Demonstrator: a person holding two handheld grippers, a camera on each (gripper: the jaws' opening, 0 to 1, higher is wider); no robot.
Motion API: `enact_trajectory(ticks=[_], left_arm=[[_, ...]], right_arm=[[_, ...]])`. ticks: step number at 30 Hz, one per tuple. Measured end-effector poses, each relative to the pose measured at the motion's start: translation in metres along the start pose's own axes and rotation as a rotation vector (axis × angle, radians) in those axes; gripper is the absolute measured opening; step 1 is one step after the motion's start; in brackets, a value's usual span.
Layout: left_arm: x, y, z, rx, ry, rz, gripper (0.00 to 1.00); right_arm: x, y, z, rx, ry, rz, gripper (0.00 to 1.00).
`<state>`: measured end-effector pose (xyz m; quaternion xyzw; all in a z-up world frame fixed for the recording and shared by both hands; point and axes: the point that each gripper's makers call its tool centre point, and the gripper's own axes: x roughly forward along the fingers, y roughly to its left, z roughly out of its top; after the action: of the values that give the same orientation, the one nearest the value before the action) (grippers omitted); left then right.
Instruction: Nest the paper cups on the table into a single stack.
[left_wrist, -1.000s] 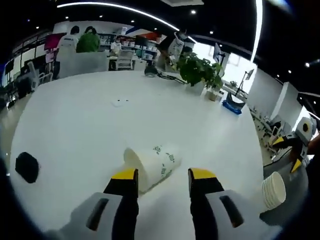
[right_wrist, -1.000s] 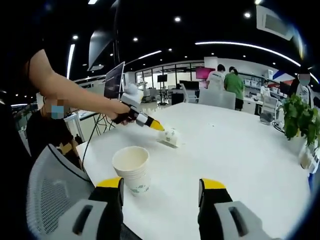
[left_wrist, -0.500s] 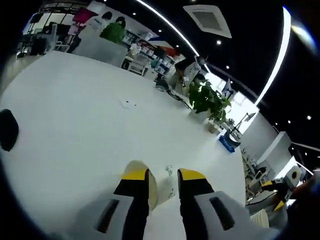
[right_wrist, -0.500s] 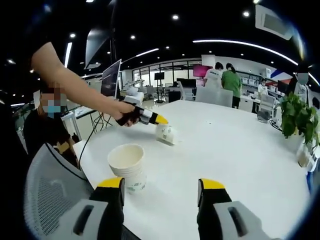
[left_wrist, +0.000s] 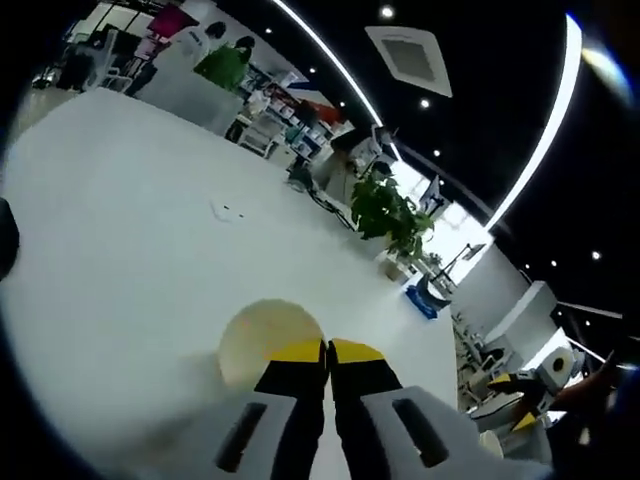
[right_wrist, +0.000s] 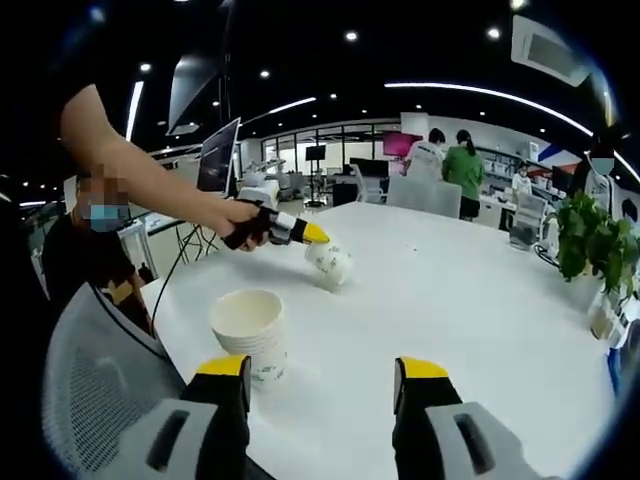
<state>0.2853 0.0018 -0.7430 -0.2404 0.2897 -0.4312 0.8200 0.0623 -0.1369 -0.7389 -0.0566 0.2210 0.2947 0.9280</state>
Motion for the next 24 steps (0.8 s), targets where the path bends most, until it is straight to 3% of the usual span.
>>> enact_trajectory(ticks=[3,7,12,24], left_arm=[[-0.008,-0.001,0.003,0.014,0.002,-0.007,0.00],[-0.020,-0.024,0.004,0.072,0.011,-0.021,0.00],[-0.040,-0.045,0.016,0.133,-0.011,-0.046,0.00],[-0.085,-0.126,0.025,0.282,-0.048,-0.047,0.00]], right_arm=[[0.000,0.001,0.000,-0.009,-0.002,0.002,0.57],[-0.001,0.001,0.002,-0.015,-0.006,0.001,0.57],[-0.001,0.001,0.003,-0.032,-0.010,-0.003,0.57],[-0.001,0.000,0.006,-0.049,-0.018,-0.008,0.57]])
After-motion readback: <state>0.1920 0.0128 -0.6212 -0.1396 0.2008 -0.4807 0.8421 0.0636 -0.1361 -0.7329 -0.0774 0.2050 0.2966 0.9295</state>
